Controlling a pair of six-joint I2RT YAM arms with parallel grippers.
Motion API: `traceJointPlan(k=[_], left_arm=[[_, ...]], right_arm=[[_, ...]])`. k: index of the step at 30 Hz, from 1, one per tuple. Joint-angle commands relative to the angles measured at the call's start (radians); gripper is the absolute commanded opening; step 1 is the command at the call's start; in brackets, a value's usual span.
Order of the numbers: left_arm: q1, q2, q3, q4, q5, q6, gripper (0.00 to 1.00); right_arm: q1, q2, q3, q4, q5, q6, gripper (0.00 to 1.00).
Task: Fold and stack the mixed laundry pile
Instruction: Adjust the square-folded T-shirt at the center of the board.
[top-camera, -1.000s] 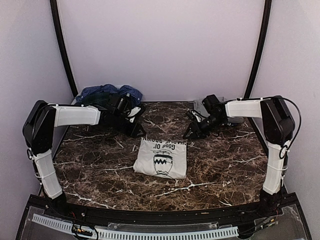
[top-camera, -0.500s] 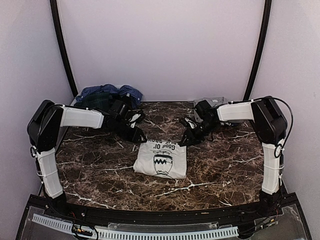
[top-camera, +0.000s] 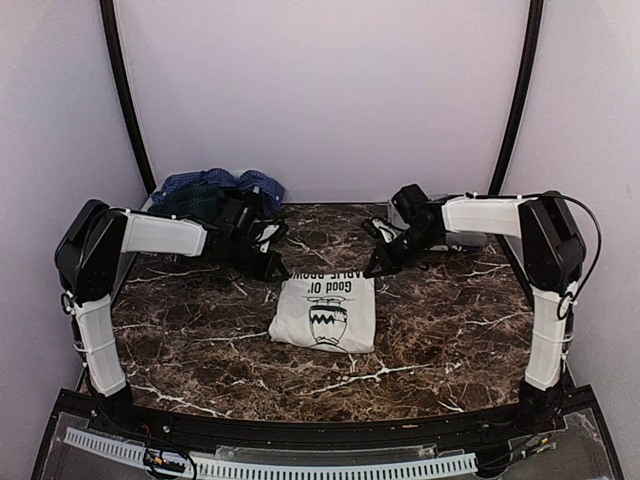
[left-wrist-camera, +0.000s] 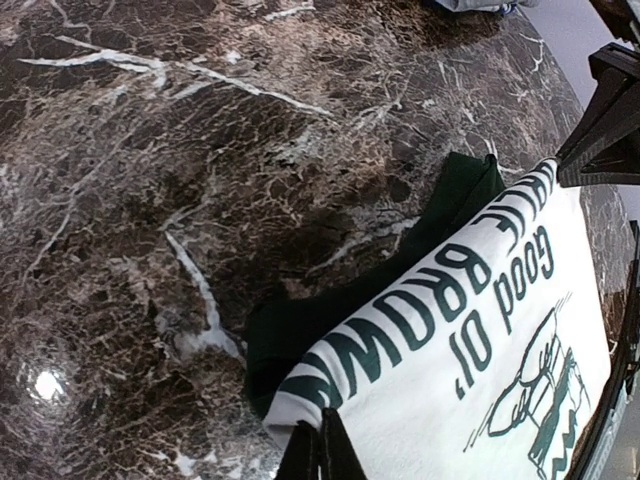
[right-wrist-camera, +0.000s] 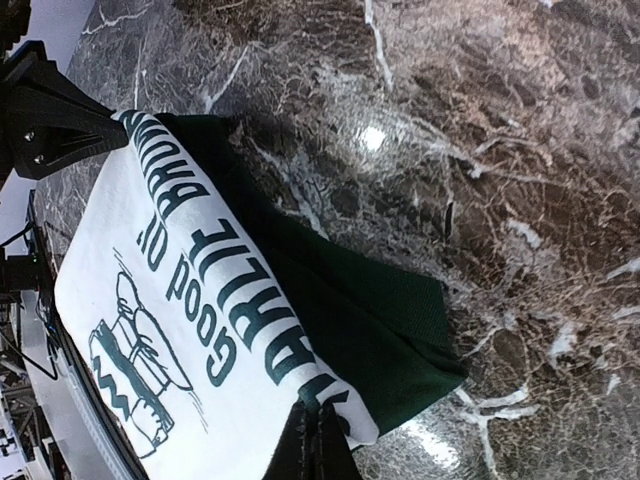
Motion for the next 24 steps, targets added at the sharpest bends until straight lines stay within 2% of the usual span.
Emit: traceJointPlan(k=[1,9,16,17,18,19,20,22,23,24], left_arm=[[0.029,-0.035,0.022,0.04,-0.071,-0.022,0.0],[0.042,0.105,0.057,0.085,-0.163,-0.021,0.0],[0.042,0.152,0.08,0.096,-0.248,-0.01,0.0],[0.042,0.147,0.088,0.082,-0.249,-0.007,0.05],[0.042,0.124,0.1,0.057,-0.251,-0.006,0.11],[0.042,0.106,0.098,0.051,-0.253,-0.007,0.24],[0.041,0.053,0.084,0.056,-0.262,-0.009,0.29],[0.04,-0.052,0.034,0.081,-0.291,-0.015,0.49],[0.04,-0.093,0.016,0.102,-0.301,-0.016,0.73],[0.04,-0.169,-0.019,0.11,-0.323,-0.015,0.83]], right_arm=[[-0.021,-0.004,0.037,0.021,0.084,0.003,0.0],[-0.032,0.16,0.062,0.137,0.178,0.065,0.0],[-0.03,0.157,0.077,0.178,0.249,0.094,0.02],[-0.029,0.141,0.087,0.169,0.252,0.093,0.09],[-0.029,0.119,0.093,0.156,0.253,0.094,0.22],[-0.029,0.093,0.099,0.141,0.253,0.094,0.39],[-0.03,0.058,0.102,0.13,0.251,0.097,0.52],[-0.031,-0.025,0.096,0.121,0.265,0.105,0.68],[-0.031,-0.07,0.092,0.115,0.273,0.105,0.73],[-0.032,-0.114,0.086,0.115,0.279,0.105,0.77]])
